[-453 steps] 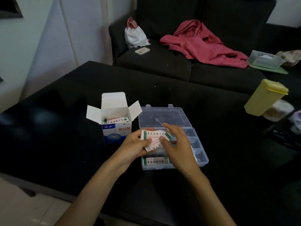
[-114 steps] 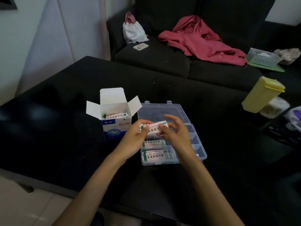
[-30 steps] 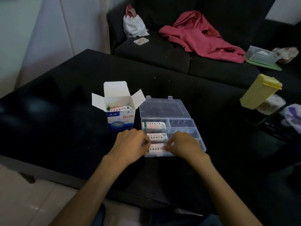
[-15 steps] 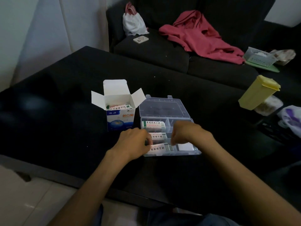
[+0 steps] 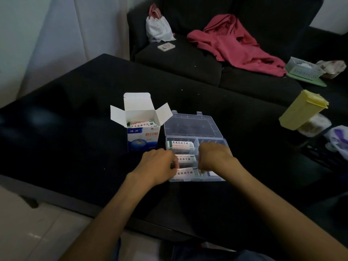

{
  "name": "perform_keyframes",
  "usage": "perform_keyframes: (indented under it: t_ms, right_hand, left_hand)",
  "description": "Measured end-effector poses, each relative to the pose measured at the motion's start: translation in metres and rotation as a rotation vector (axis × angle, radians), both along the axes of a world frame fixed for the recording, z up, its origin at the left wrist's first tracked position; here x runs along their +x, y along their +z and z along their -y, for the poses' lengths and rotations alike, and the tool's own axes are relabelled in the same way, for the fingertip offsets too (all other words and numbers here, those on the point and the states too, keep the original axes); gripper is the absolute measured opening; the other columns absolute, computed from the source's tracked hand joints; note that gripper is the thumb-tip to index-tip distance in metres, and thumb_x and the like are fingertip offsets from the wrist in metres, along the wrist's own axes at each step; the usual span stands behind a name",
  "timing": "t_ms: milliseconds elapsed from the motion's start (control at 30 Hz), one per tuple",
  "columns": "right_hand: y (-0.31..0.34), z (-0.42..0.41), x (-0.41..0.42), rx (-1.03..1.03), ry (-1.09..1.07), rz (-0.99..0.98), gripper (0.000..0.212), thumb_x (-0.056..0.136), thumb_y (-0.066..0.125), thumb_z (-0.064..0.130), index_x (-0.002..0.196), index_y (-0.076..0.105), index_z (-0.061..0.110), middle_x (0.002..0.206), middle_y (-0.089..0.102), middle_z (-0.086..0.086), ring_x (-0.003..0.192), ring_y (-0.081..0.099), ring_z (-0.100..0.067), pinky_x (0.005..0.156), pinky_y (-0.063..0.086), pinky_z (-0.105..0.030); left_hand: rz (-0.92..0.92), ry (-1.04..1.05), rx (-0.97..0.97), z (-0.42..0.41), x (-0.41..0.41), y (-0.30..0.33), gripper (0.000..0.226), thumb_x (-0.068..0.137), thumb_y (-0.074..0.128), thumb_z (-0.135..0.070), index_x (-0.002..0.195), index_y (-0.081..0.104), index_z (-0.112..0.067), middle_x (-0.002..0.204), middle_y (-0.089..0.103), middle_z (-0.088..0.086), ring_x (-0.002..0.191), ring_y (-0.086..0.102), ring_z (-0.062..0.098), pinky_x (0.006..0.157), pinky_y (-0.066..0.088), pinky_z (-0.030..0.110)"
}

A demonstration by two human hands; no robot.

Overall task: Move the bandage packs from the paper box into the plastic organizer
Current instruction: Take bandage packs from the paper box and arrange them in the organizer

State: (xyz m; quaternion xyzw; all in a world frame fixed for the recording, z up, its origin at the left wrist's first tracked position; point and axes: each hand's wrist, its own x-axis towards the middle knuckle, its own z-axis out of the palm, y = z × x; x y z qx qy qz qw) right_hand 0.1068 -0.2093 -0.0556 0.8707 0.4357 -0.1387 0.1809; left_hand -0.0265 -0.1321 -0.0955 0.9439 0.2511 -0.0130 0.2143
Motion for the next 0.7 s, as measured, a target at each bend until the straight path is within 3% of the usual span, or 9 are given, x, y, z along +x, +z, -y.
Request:
perform_keyframes:
  t_ms: [167,333,433,500,600,700]
  right_hand:
    - [-0.003,-0.002,0.009,0.047,-0.09,-0.103,0.038,0.079,0.073,0.024,0.111,0.058,0.012,0.109,0.062,-0.003,0.103,0.059,-0.022,0.08,0.046,-0.031]
    - [-0.007,0.009,0.02,0.132,-0.212,-0.384,0.022,0.081,0.072,0.023,0.1,0.072,0.014,0.108,0.066,-0.001,0.099,0.06,-0.016,0.089,0.05,-0.03]
    - [0.003,0.017,0.024,0.205,-0.208,-0.466,0.019,0.087,0.065,0.025,0.101,0.072,0.013,0.087,0.065,0.004,0.076,0.055,-0.006,0.067,0.044,-0.017]
    - [0.004,0.018,0.022,0.224,-0.191,-0.43,0.02,0.089,0.064,0.028,0.102,0.072,0.016,0.082,0.064,0.006,0.072,0.054,-0.005,0.066,0.046,-0.019]
    - [-0.007,0.016,0.013,0.169,-0.156,-0.296,0.026,0.085,0.066,0.035,0.105,0.07,0.019,0.101,0.068,0.001,0.091,0.061,-0.014,0.087,0.051,-0.033]
    - [-0.014,0.016,0.004,0.141,-0.126,-0.179,0.033,0.086,0.063,0.038,0.111,0.064,0.016,0.113,0.063,-0.004,0.103,0.059,-0.022,0.086,0.046,-0.034]
  left_hand:
    - [0.005,-0.021,-0.008,0.002,0.002,0.001,0.027,0.094,0.053,-0.035,0.117,0.064,-0.04,0.113,0.066,-0.008,0.101,0.06,0.014,0.074,0.043,0.027]
    - [0.007,-0.014,-0.017,0.006,0.004,0.002,0.025,0.093,0.054,-0.037,0.115,0.065,-0.042,0.114,0.066,-0.009,0.105,0.059,0.015,0.077,0.041,0.028]
    - [0.005,-0.008,-0.029,0.007,0.005,0.003,0.024,0.093,0.055,-0.036,0.114,0.066,-0.042,0.112,0.066,-0.009,0.104,0.059,0.014,0.077,0.04,0.027]
    - [0.011,-0.013,-0.029,0.007,0.006,0.004,0.024,0.093,0.055,-0.036,0.114,0.066,-0.041,0.112,0.066,-0.01,0.104,0.059,0.013,0.076,0.039,0.026]
    - [0.016,-0.014,-0.03,0.006,0.005,0.006,0.024,0.092,0.056,-0.035,0.114,0.066,-0.04,0.107,0.067,-0.01,0.102,0.059,0.012,0.075,0.038,0.025]
    - [0.02,-0.013,-0.033,0.007,0.005,0.005,0.025,0.092,0.056,-0.035,0.114,0.066,-0.04,0.105,0.067,-0.01,0.1,0.059,0.012,0.076,0.04,0.026]
